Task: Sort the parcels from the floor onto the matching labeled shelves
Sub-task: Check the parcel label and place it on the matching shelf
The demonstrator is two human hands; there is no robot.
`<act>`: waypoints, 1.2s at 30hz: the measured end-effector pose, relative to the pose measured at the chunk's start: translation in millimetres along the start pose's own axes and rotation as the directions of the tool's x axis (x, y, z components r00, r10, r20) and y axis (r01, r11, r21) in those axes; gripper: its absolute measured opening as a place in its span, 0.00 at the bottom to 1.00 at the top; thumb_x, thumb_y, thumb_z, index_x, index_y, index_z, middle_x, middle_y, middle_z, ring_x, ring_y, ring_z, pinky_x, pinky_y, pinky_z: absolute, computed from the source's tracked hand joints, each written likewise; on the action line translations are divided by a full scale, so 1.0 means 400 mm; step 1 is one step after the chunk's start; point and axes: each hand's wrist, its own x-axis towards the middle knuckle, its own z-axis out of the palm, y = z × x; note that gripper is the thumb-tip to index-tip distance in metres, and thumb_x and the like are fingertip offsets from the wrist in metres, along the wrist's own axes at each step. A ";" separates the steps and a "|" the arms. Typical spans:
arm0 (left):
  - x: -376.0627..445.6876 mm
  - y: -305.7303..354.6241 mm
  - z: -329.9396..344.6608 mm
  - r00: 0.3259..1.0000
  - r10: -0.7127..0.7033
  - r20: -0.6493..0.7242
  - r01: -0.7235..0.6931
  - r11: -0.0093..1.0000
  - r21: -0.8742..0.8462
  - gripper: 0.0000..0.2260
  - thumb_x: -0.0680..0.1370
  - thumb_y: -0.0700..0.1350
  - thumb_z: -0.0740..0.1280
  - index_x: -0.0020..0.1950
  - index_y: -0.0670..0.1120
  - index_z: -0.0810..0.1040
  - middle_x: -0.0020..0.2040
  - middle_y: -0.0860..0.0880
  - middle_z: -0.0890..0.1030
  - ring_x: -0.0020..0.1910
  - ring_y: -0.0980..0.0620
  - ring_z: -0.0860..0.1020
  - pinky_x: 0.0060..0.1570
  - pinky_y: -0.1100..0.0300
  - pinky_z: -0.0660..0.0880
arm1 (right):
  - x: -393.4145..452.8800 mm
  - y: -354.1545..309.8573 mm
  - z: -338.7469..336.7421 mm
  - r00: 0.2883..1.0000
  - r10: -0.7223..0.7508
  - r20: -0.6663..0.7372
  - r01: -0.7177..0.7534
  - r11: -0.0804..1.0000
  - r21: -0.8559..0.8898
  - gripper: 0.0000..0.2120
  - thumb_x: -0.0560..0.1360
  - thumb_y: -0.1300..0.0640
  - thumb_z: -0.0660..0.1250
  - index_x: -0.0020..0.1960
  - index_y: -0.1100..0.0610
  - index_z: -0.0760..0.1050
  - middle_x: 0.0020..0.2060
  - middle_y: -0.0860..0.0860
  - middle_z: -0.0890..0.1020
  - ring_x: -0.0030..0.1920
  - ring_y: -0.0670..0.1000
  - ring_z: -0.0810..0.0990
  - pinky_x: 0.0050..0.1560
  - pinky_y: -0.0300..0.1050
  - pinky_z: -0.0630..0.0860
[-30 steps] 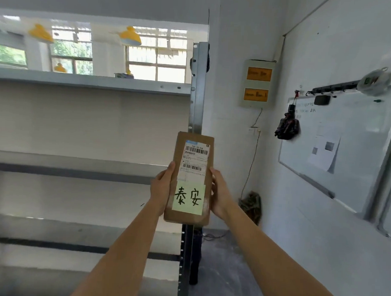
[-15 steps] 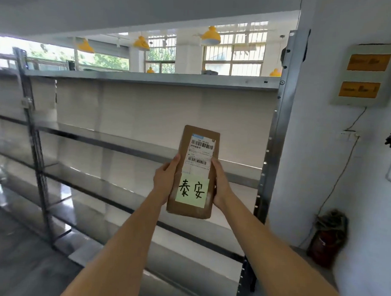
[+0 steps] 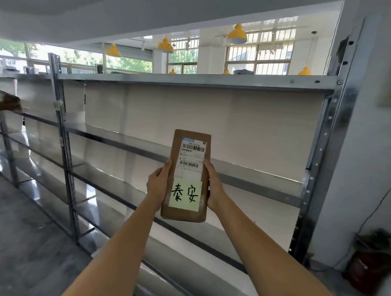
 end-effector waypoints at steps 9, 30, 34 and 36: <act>0.122 -0.023 -0.034 0.989 0.013 -0.144 -0.009 0.999 0.035 0.25 0.78 0.64 0.60 0.58 0.43 0.79 0.43 0.45 0.86 0.41 0.46 0.85 0.44 0.52 0.82 | 0.190 0.034 0.064 0.991 0.048 0.128 -0.042 0.998 -0.046 0.25 0.73 0.33 0.69 0.58 0.52 0.84 0.51 0.57 0.88 0.56 0.60 0.85 0.63 0.60 0.80; 0.394 -0.090 -0.370 0.961 -0.015 -0.275 0.025 0.999 0.033 0.19 0.80 0.60 0.60 0.48 0.46 0.80 0.37 0.49 0.84 0.33 0.53 0.83 0.31 0.65 0.75 | 0.451 0.215 0.446 0.963 0.114 0.242 -0.109 0.993 -0.035 0.24 0.74 0.37 0.70 0.58 0.55 0.84 0.51 0.58 0.88 0.55 0.61 0.86 0.62 0.61 0.80; 0.467 -0.092 -0.472 0.958 -0.003 -0.286 0.024 0.997 0.072 0.20 0.80 0.60 0.60 0.47 0.45 0.80 0.37 0.50 0.83 0.33 0.54 0.81 0.30 0.66 0.74 | 0.494 0.252 0.553 0.968 0.117 0.223 -0.107 0.993 -0.057 0.21 0.73 0.36 0.71 0.54 0.53 0.84 0.49 0.56 0.89 0.55 0.60 0.85 0.63 0.61 0.80; 0.498 -0.099 -0.511 0.958 -0.006 -0.287 0.031 0.996 0.081 0.20 0.80 0.61 0.60 0.46 0.45 0.80 0.37 0.49 0.83 0.35 0.52 0.82 0.32 0.64 0.75 | 0.514 0.269 0.593 0.968 0.127 0.216 -0.118 0.992 -0.051 0.20 0.73 0.36 0.72 0.53 0.52 0.84 0.48 0.56 0.89 0.56 0.60 0.85 0.64 0.61 0.79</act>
